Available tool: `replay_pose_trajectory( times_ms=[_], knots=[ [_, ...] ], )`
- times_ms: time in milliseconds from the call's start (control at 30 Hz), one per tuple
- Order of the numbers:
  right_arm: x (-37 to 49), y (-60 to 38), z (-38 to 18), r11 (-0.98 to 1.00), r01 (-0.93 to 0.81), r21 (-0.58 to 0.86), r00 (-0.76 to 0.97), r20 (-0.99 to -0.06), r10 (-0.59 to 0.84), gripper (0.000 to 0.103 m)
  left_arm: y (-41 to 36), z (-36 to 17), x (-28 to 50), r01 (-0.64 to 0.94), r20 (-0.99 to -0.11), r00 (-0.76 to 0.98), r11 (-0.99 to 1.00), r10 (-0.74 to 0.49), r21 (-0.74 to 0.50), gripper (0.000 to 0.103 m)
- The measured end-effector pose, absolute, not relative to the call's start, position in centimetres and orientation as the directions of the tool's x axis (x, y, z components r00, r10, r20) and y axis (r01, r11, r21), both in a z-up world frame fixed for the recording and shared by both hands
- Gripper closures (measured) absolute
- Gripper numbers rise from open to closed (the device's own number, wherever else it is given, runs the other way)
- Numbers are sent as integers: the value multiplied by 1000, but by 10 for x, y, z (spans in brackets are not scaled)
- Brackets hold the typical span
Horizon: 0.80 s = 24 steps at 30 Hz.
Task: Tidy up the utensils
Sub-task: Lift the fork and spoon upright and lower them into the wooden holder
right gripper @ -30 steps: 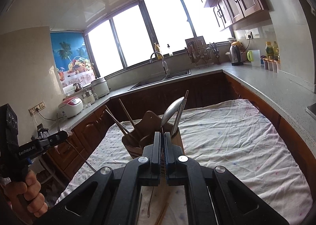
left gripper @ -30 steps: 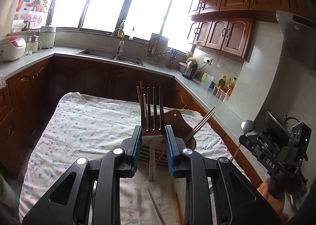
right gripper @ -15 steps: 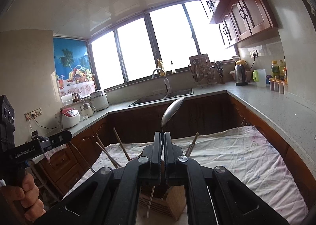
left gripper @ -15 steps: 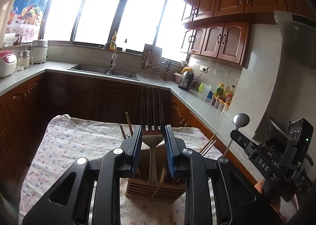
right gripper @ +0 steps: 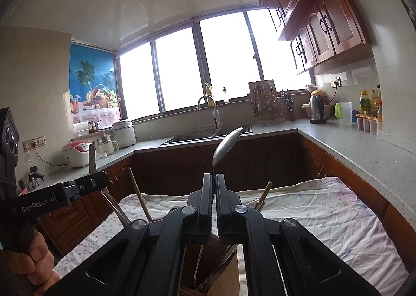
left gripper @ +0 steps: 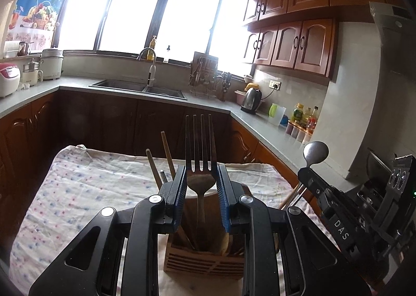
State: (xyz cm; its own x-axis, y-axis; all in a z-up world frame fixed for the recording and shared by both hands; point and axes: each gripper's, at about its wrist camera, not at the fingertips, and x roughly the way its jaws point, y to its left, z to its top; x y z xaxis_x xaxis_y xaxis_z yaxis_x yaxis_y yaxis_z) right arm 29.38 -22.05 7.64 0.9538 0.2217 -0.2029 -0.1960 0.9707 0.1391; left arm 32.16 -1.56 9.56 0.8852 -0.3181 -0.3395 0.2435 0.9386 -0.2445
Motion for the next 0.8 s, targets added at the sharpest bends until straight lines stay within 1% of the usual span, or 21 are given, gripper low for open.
replay_pose_trajectory(
  times_ms=[167,367,533,733,800],
  knots=[
    [289,-212,58,973,-209,100,950,-213,226,100,-21,72,319,257,-370,868,936,-332,-239,82],
    [289,-213,41,969,-216,118,930,-276,241,100,-21,49,319,249,-412,849,938,-331,-240,82],
    [290,-213,31,963,-233,133,904,-336,265,99,-18,30,323,239,-455,824,935,-338,-263,82],
    [297,-214,23,960,-234,155,865,-417,278,99,-17,29,322,239,-463,816,932,-345,-273,82],
    [297,-217,21,959,-229,165,864,-419,278,99,-16,29,322,242,-464,815,931,-347,-272,82]
  ],
)
